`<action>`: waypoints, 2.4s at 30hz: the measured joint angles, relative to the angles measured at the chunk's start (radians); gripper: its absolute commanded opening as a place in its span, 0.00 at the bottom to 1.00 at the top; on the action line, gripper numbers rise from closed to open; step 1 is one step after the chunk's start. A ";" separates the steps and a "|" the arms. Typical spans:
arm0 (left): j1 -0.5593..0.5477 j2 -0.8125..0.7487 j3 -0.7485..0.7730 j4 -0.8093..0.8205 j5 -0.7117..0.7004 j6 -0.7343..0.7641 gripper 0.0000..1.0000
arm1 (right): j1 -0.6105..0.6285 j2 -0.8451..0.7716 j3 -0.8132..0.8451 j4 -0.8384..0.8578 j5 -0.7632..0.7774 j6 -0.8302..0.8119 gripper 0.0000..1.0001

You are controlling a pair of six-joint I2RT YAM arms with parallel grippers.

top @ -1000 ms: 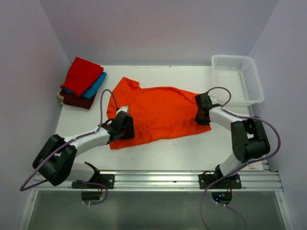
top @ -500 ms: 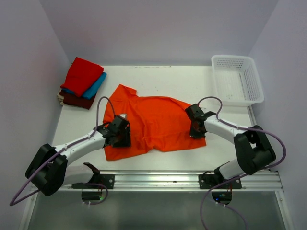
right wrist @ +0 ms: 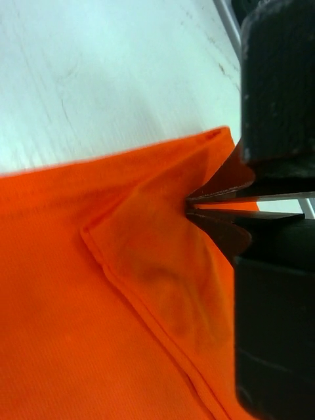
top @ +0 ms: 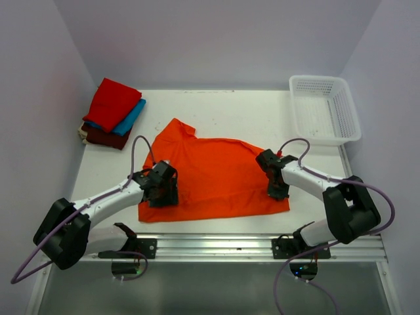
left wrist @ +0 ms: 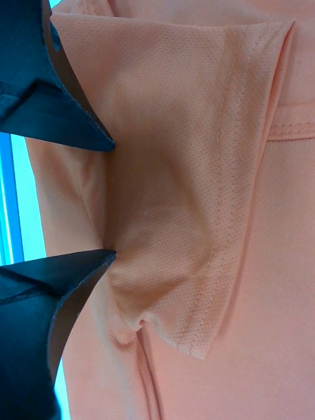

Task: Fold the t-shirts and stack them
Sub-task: Fold the flattened tshirt in 1/3 of the way, then grap the side of the flattened tshirt furthest away from the robot with both arms

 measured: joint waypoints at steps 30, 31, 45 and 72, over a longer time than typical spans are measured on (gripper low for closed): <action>0.332 0.506 0.612 0.313 0.065 0.244 0.98 | -0.053 0.074 0.355 0.126 0.015 -0.289 0.68; 0.352 0.554 0.658 0.314 0.081 0.253 0.98 | -0.061 0.085 0.356 0.126 0.015 -0.290 0.67; 0.479 0.895 1.019 0.349 0.175 0.308 0.85 | -0.090 -0.010 0.267 0.160 -0.003 -0.301 0.56; 0.475 1.114 1.215 0.333 0.205 0.364 0.45 | -0.090 -0.047 0.237 0.167 -0.039 -0.299 0.31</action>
